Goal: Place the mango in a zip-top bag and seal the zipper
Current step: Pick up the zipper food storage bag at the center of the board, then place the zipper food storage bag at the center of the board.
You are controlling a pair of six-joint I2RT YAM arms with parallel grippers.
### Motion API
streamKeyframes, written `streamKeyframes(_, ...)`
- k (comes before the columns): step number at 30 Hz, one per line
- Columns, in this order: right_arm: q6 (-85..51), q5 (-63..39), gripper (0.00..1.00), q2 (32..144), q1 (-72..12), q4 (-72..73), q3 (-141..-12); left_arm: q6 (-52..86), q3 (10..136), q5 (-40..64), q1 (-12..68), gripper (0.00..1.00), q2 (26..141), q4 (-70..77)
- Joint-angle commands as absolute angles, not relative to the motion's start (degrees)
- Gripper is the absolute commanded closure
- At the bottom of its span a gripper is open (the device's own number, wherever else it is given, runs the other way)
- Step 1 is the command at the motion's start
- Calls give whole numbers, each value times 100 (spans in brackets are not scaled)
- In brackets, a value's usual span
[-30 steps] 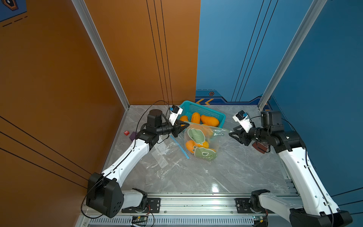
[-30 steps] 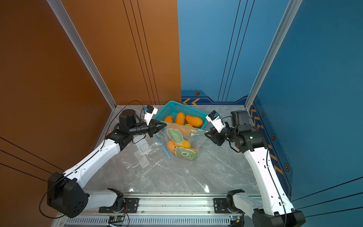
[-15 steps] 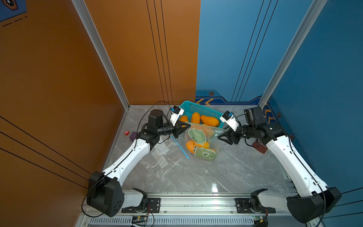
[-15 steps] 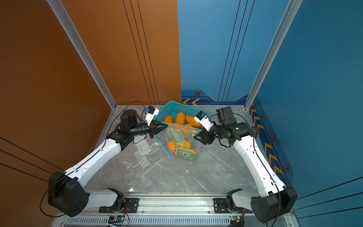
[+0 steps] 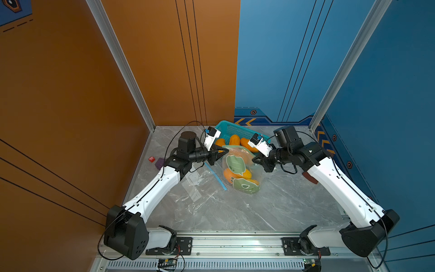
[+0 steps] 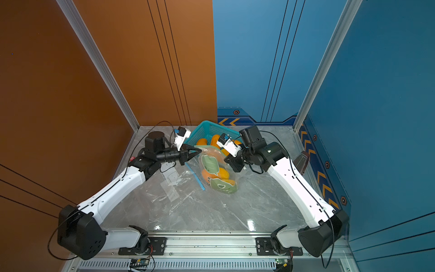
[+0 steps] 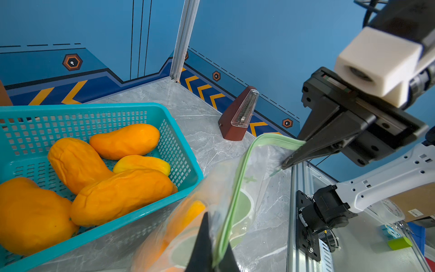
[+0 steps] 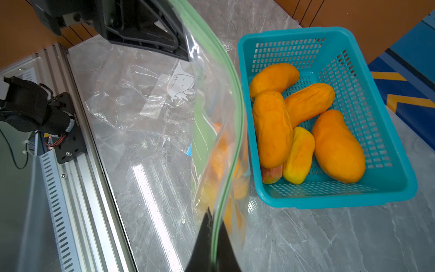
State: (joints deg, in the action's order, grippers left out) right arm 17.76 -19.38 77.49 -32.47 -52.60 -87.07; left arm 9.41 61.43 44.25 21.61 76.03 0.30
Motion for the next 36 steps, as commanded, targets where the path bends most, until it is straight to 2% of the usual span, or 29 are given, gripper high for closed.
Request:
streamKeyframes(1, 1044, -435, 100, 7336, -3540, -5400, -9015, 1365, 6291, 4178, 2267, 82, 7362, 106)
streamKeyframes(6, -30, 764, 100, 6890, -3734, -5752, -9453, 1840, 6289, 3740, 2311, 27, 6915, 105)
streamKeyframes(8, -379, 999, 100, 6658, -3744, -5869, -9579, 1984, 6284, 3509, 2327, 0, 6699, 97)
streamKeyframes(11, -718, 1256, 100, 6276, -3740, -6062, -9815, 2138, 6299, 3176, 2346, 2, 6390, 41)
streamKeyframes(15, -1006, 2165, 100, 5921, -3721, -6487, -10253, 2223, 6348, 2735, 2381, 2, 6116, -119)
streamKeyframes(19, -1198, 2828, 100, 5936, -3699, -6767, -10882, 2285, 6300, 2508, 2415, 2, 5990, -153)
streamKeyframes(25, -1429, 3717, 100, 6377, -3519, -6735, -10969, 2453, 6207, 2027, 2452, 2, 6044, -150)
streamKeyframes(36, -2265, 3008, 100, 7419, -2510, -5683, -10432, 2840, 5962, 1726, 2448, 2, 6217, -49)
